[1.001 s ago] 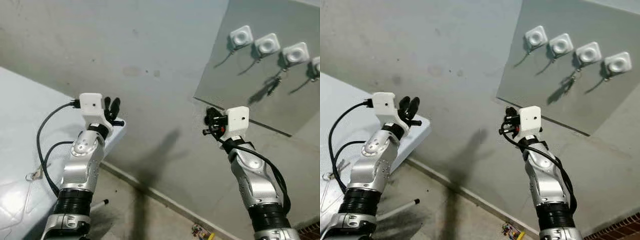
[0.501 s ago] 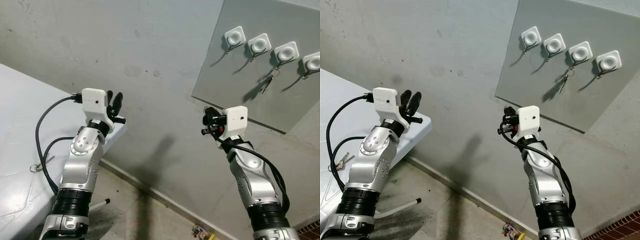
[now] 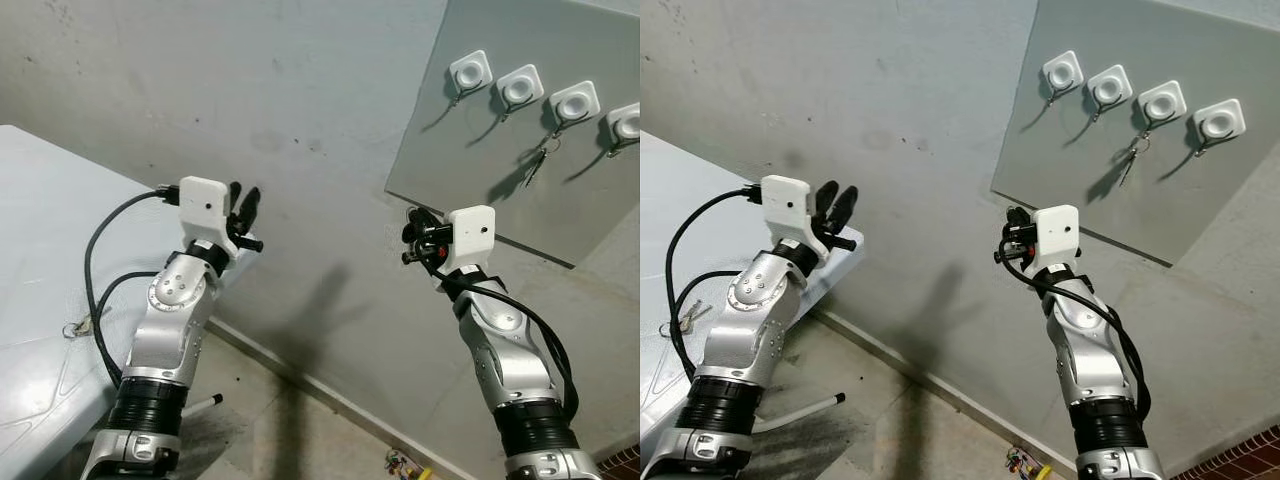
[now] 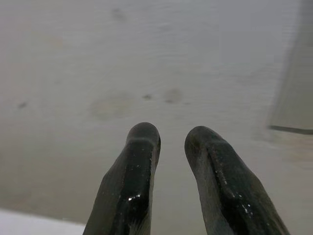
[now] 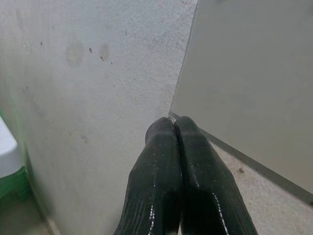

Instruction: Hang keys on a hook

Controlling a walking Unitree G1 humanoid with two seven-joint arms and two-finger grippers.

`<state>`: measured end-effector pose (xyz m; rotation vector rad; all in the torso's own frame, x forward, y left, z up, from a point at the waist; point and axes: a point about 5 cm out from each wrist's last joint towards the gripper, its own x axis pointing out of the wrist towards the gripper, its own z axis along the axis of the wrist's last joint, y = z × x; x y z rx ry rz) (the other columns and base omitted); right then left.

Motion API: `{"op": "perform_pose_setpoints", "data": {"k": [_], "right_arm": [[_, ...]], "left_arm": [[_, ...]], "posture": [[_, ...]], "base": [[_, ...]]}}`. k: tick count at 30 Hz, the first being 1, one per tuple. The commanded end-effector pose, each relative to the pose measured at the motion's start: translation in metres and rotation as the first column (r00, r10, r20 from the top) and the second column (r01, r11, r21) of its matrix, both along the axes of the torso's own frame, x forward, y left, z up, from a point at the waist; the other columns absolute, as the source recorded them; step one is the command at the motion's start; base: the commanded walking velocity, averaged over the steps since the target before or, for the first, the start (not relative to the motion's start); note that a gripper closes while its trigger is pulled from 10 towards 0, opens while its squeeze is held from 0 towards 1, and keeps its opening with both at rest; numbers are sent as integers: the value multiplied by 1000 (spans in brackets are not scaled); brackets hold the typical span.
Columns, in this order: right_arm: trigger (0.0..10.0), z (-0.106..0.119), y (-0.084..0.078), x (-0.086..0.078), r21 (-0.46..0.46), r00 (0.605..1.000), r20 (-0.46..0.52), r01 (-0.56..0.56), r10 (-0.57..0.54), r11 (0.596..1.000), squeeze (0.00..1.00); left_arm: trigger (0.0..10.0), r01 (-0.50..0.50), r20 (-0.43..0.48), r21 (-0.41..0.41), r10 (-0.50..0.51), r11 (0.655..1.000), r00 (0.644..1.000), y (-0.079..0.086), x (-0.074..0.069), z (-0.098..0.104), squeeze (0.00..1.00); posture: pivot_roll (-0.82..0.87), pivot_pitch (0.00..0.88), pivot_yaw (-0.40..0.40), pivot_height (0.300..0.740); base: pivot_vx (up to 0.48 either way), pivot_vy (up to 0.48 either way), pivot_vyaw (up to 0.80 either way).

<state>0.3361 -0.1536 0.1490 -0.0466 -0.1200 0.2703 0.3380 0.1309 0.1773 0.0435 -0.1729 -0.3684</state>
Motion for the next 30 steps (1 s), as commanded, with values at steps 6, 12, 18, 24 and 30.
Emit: {"op": "perform_pose_setpoints", "data": {"k": [6, 12, 18, 24, 30], "right_arm": [[10000, 15, 1, 8, -1, 999, 47, -18, 18, 1000, 0], [10000, 32, 6, 18, -9, 995, 96, -40, 41, 999, 0], [10000, 53, 11, 27, -21, 984, 162, -71, 74, 997, 0], [10000, 72, 13, 35, 7, 973, 219, -76, 73, 997, 0], [10000, 88, 9, 39, 77, 960, 280, -43, 20, 996, 0]], "left_arm": [[10000, 175, 48, 61, -178, 983, 983, -33, -5, 11, 0], [10000, 243, 93, 68, -249, 968, 964, -47, -2, 28, 0], [10000, 267, 124, 71, -274, 961, 954, -49, 1, 42, 0], [10000, 285, 152, 67, -292, 956, 944, -49, -3, 52, 0], [10000, 294, 169, 60, -300, 954, 939, -50, -6, 57, 0]], "posture": [[-43, 0, -86, 740], [-47, 0, -79, 740], [-52, 0, -69, 740], [-51, 0, -65, 740], [-46, 0, -65, 740]], "base": [[0, 0, 0], [0, 0, 0], [0, 0, 0], [0, 0, 0], [0, 0, 0]]}}
